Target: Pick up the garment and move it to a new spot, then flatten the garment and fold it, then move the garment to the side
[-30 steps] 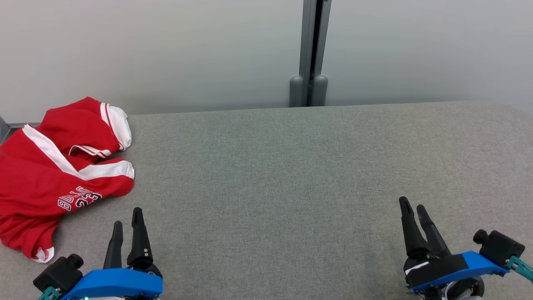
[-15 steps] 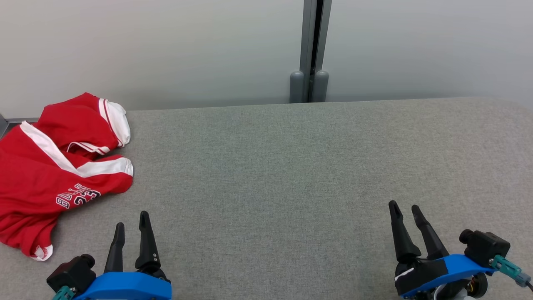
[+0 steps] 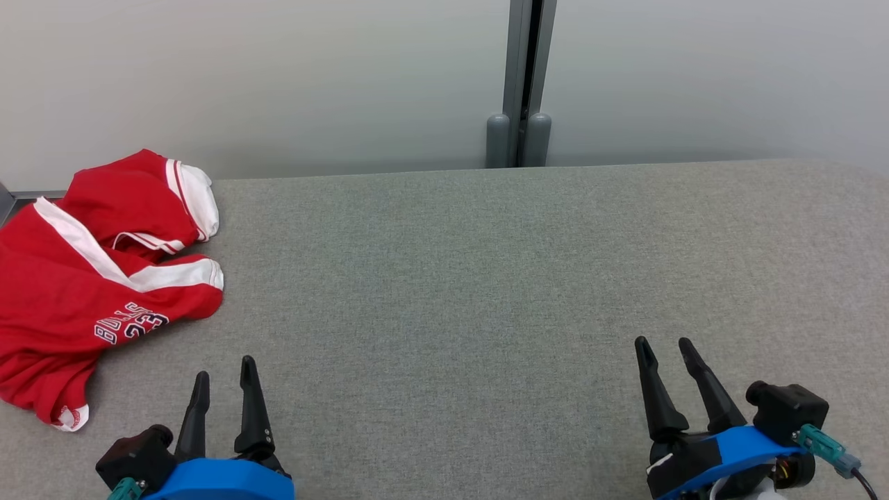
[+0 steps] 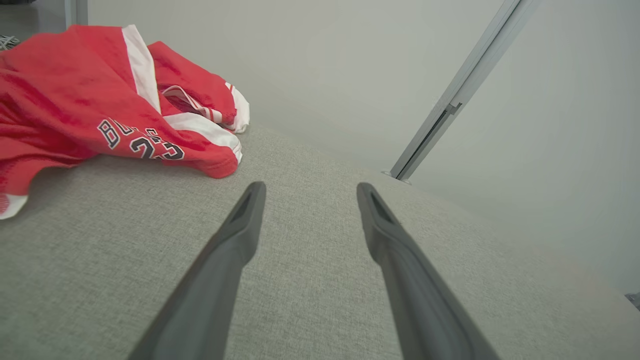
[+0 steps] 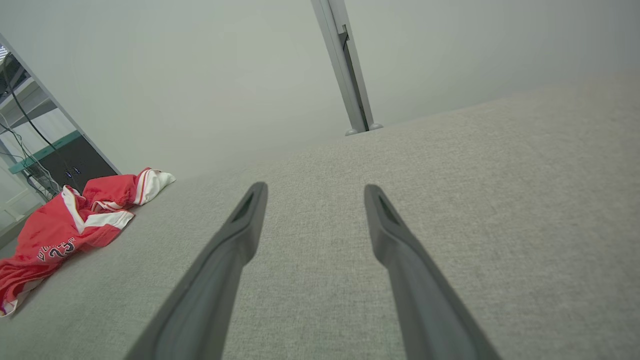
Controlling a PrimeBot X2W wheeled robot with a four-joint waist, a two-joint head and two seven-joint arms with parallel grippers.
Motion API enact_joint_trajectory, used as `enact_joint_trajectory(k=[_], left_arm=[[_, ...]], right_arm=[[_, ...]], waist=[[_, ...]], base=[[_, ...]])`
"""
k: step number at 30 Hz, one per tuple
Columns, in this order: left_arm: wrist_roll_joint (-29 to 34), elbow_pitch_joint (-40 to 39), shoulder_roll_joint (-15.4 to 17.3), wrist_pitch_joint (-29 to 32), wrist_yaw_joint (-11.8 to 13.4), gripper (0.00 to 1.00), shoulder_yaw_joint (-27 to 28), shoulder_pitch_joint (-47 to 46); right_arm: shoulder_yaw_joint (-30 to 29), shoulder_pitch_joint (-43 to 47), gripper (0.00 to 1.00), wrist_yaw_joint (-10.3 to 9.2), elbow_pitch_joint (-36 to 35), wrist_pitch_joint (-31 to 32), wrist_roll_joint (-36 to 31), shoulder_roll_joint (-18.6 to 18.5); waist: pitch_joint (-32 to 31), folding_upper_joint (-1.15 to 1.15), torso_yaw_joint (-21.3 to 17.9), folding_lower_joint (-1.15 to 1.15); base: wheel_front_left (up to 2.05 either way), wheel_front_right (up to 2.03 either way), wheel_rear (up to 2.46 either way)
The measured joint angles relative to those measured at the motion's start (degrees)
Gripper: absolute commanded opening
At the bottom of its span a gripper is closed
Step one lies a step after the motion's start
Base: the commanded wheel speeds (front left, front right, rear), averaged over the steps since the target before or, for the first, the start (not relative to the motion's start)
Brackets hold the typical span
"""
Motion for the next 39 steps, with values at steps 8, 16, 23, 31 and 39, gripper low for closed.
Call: enact_joint_trajectory(k=[8,16,23,31,39], left_arm=[[3.4,0.8,0.0,-1.0,-0.1,1.00,-0.1,0.1],[6.5,1.8,0.1,-2.0,-0.3,1.00,-0.3,0.5],[8.9,3.0,0.1,-2.8,-0.4,1.00,-0.1,0.8],[11.7,4.2,0.1,-3.6,-0.8,1.00,0.2,0.8],[14.5,4.7,0.2,-4.5,-0.5,1.00,0.0,1.0]], right_arm=[[0.3,0.0,1.00,0.01,0.7,-1.0,-4.3,0.0],[0.4,-0.1,1.00,0.02,1.4,-2.0,-8.6,-0.1],[0.5,-0.1,1.00,0.08,1.9,-2.9,-11.8,-0.1],[0.6,-0.2,1.00,0.08,2.5,-3.7,-15.2,-0.1],[0.8,-0.3,1.00,0.08,3.2,-4.5,-18.2,-0.2]], waist=[[0.0,0.00,0.0,0.00],[0.1,0.00,0.1,0.00],[0.1,0.00,0.1,0.00],[0.3,0.00,0.2,0.00],[0.6,0.00,0.2,0.00]], base=[[0.00,0.00,0.00],[0.00,0.00,0.00],[0.00,0.00,0.00],[0.00,0.00,0.00],[0.00,0.00,0.00]])
